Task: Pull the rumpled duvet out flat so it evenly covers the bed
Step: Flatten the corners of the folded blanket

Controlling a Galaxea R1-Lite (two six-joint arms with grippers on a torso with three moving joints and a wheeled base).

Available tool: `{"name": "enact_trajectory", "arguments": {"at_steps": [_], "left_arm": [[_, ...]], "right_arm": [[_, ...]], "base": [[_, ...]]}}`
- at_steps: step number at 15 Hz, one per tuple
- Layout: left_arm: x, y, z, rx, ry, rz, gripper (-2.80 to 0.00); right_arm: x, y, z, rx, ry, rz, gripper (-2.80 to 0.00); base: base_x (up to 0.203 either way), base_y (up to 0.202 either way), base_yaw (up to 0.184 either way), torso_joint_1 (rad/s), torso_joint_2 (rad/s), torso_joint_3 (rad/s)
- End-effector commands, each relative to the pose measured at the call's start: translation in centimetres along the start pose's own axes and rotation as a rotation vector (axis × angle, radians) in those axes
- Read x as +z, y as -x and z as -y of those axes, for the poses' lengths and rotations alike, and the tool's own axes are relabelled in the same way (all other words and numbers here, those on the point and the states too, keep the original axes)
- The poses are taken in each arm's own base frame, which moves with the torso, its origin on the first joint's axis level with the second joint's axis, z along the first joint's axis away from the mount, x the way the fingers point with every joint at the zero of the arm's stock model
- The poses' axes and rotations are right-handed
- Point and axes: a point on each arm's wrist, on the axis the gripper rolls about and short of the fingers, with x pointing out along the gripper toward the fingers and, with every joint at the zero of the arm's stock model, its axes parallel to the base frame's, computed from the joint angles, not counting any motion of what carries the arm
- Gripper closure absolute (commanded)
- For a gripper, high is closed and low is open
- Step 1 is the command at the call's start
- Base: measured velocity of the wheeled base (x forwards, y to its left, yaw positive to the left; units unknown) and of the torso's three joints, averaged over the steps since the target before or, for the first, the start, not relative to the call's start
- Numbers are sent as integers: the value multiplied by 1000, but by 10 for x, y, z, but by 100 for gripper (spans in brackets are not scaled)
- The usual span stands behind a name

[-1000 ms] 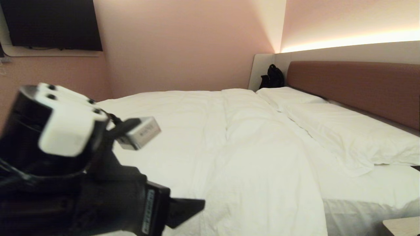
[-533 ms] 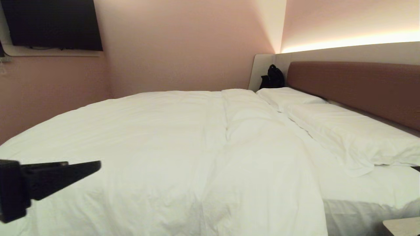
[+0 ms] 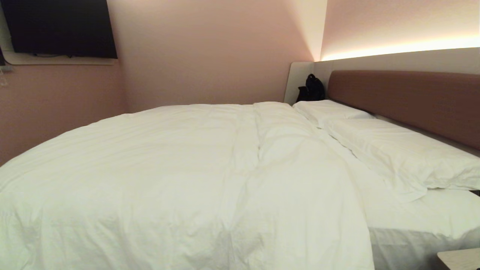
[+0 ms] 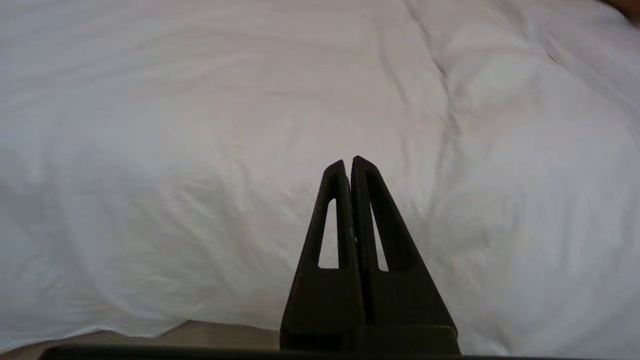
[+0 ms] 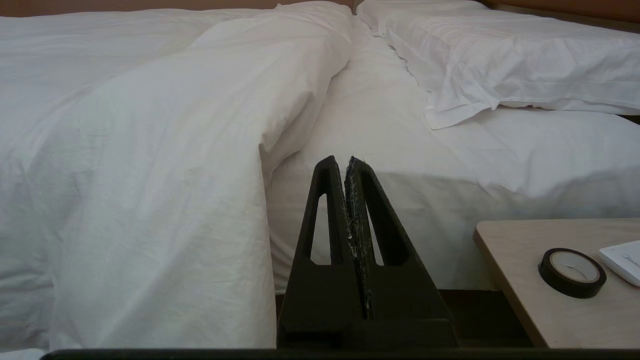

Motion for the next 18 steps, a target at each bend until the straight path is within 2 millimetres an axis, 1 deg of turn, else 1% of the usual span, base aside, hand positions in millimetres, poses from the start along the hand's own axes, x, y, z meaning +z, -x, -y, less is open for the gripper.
{"name": "enact_trajectory", "arguments": {"at_steps": [1, 2, 4, 7, 9, 11, 14, 15, 18], "left_arm": [[0, 16, -7, 68, 19, 75, 0], [1, 19, -9, 84, 16, 94, 0], [-1, 34, -15, 123, 5, 154, 0], [-3, 49, -22, 217, 25, 221, 0], [-8, 63, -24, 317, 53, 279, 0], [-22, 71, -25, 411, 38, 306, 0], [-49, 80, -26, 503, -67, 419, 0], [-54, 81, -26, 521, -97, 448, 0], [-68, 84, -26, 534, -108, 475, 0]], "right_arm": [[0, 0, 0, 0, 1, -1, 0], [0, 0, 0, 0, 1, -1, 0], [0, 0, 0, 0, 1, -1, 0], [0, 0, 0, 0, 1, -1, 0], [0, 0, 0, 0, 1, -1, 0], [0, 0, 0, 0, 1, -1, 0], [0, 0, 0, 0, 1, -1, 0], [0, 0, 0, 0, 1, -1, 0], [0, 0, 0, 0, 1, -1, 0]], "base": [[0, 0, 0, 0, 0, 0], [0, 0, 0, 0, 0, 0], [0, 0, 0, 0, 0, 0], [0, 0, 0, 0, 0, 0], [0, 0, 0, 0, 0, 0], [0, 0, 0, 0, 0, 0], [0, 0, 0, 0, 0, 0], [0, 0, 0, 0, 0, 0], [0, 0, 0, 0, 0, 0]]}}
